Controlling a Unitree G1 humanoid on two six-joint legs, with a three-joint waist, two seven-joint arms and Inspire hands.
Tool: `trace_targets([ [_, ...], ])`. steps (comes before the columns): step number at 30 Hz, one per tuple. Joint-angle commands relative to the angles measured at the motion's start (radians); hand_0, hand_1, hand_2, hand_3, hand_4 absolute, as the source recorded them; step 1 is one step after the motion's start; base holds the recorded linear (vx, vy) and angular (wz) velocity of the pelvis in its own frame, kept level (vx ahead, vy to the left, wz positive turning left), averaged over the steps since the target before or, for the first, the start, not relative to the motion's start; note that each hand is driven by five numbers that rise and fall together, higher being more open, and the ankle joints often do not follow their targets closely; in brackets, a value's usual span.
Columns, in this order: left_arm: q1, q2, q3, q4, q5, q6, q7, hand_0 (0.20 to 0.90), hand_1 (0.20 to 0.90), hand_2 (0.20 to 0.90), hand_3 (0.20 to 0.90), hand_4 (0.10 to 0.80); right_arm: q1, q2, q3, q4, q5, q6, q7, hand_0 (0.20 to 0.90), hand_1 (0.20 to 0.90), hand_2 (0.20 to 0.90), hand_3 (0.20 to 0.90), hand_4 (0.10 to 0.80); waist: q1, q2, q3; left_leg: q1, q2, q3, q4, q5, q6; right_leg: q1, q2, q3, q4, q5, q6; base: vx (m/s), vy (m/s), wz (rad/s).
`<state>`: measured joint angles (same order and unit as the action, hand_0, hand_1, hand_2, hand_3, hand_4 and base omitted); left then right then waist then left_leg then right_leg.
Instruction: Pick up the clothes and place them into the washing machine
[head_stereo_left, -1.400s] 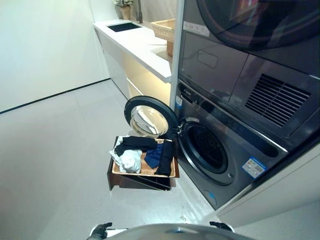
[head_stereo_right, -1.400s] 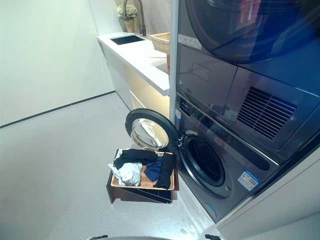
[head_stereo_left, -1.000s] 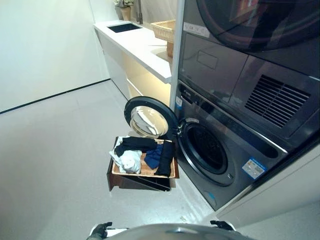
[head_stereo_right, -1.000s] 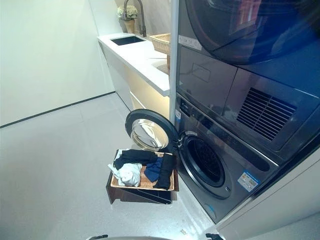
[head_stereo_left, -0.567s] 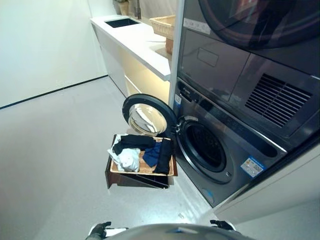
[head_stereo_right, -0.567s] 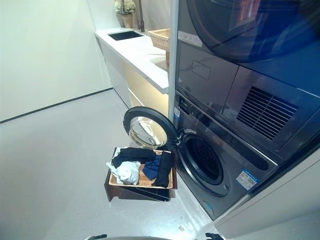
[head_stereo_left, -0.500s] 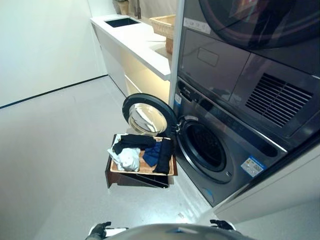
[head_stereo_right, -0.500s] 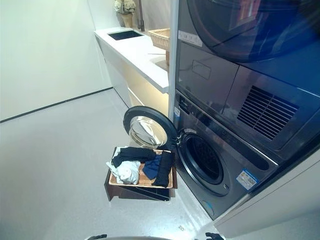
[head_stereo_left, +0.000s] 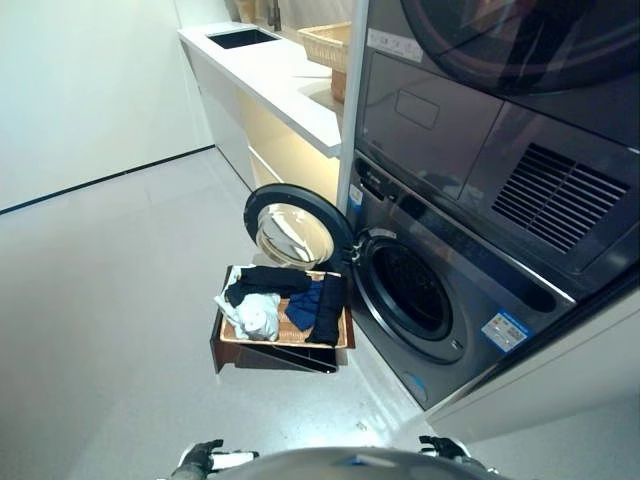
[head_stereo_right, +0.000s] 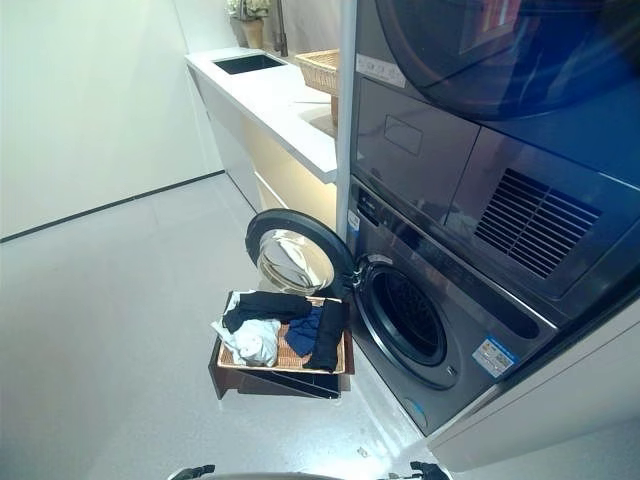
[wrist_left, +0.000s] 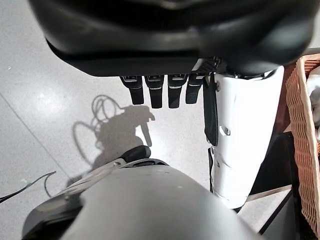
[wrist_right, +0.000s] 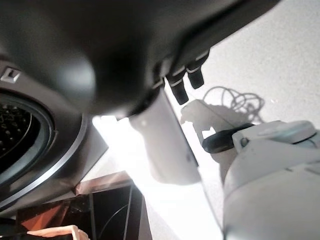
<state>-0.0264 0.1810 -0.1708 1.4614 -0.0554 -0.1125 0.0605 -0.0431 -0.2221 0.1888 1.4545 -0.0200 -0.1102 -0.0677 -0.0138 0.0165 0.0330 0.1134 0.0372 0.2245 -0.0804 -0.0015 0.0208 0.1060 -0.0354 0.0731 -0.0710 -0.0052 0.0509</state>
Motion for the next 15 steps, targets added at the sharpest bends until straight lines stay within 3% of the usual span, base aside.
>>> trace_targets([
  [1,-0.095,-0.008,0.008,0.051,-0.015,-0.021,0.001,0.9,0.9,0.9,0.9,0.8,-0.09,-0.013,0.026,0.057,0.007,-0.017,-0.025,0.9,0.9,0.9,0.9,0.8,0.0,0.004,-0.001,0.045,-0.024,-0.014,-0.007,-0.065,-0.06,-0.062,0.004,-0.039,0.045,0.043,0.022,0.007,-0.008,-0.07],
  [10,-0.103,-0.014,-0.016,0.047,-0.003,-0.023,0.008,0.9,0.9,0.9,0.9,0.8,-0.092,-0.001,0.036,0.047,0.008,-0.015,-0.035,0.9,0.9,0.9,0.9,0.8,-0.006,0.009,0.024,0.019,-0.025,-0.013,-0.007,-0.055,-0.061,-0.094,0.009,-0.035,0.055,0.047,0.02,0.0,-0.016,-0.04],
  [15,-0.108,-0.013,-0.031,0.038,-0.004,-0.022,0.013,0.9,0.9,0.9,0.9,0.8,-0.094,-0.008,0.021,0.042,0.025,-0.015,-0.037,0.9,0.9,0.9,0.9,0.8,-0.014,0.021,0.027,0.0,-0.011,0.001,-0.007,-0.044,-0.067,-0.129,0.026,-0.019,0.085,0.035,0.012,0.0,-0.058,-0.05],
])
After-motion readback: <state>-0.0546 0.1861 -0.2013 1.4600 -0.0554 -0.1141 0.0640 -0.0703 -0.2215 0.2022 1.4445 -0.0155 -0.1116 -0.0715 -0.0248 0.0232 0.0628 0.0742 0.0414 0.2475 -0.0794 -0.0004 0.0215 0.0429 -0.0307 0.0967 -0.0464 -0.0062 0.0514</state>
